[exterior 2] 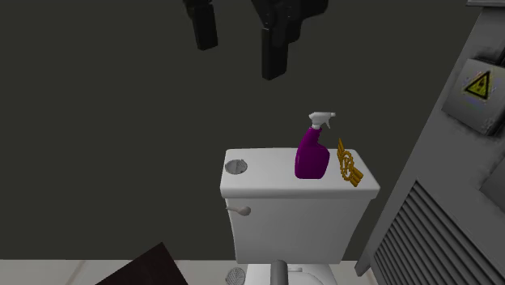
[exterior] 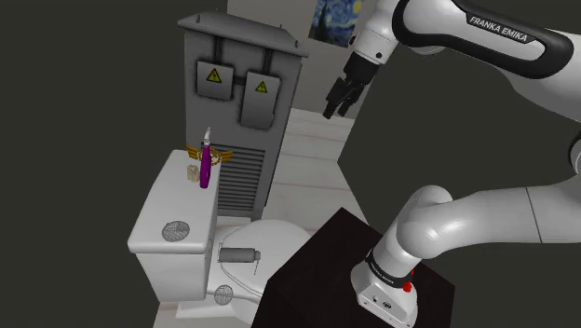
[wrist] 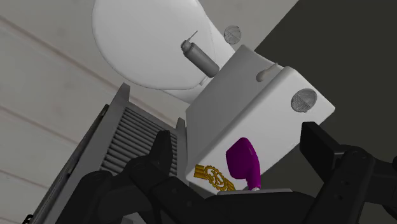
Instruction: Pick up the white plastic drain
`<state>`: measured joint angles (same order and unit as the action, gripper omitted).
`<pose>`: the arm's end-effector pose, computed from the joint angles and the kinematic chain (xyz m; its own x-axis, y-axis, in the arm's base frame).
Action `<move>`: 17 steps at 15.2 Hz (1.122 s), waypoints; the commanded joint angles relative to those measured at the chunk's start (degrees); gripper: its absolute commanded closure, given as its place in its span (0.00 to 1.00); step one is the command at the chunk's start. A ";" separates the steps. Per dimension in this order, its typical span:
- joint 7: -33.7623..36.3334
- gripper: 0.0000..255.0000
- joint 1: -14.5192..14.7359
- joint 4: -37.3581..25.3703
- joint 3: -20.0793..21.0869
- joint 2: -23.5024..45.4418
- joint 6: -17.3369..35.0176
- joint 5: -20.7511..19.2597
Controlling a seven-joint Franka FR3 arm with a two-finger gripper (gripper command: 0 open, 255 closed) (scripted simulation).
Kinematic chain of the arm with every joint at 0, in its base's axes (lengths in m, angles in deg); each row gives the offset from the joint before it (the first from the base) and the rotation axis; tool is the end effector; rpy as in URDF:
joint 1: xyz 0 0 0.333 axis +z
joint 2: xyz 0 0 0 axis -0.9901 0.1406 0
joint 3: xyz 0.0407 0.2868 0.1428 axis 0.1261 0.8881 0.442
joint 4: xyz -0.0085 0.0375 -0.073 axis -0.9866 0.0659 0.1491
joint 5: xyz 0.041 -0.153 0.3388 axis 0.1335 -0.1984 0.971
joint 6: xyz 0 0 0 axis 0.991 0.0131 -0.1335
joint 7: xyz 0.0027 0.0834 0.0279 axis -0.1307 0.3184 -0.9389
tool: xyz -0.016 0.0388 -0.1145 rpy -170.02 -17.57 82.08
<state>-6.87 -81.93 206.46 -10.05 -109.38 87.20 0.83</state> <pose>0.2897 0.0075 0.6141 0.9905 0.0034 0.1374 0.0171 -0.9950 -0.0984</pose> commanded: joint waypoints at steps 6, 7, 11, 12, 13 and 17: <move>8.56 0.00 0.03 4.28 6.27 2.96 6.99 2.66; 10.27 0.00 0.02 4.87 7.54 3.86 8.42 3.15; 17.13 0.00 -0.13 6.33 12.64 8.46 14.25 4.79; 18.87 0.00 -0.20 6.47 13.90 9.85 15.72 5.08; 20.63 0.00 -0.30 6.52 15.17 11.34 17.18 5.31; 27.92 0.00 -1.00 5.80 20.17 18.18 22.93 5.43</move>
<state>18.93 -82.82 212.37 8.77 -92.81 108.66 6.20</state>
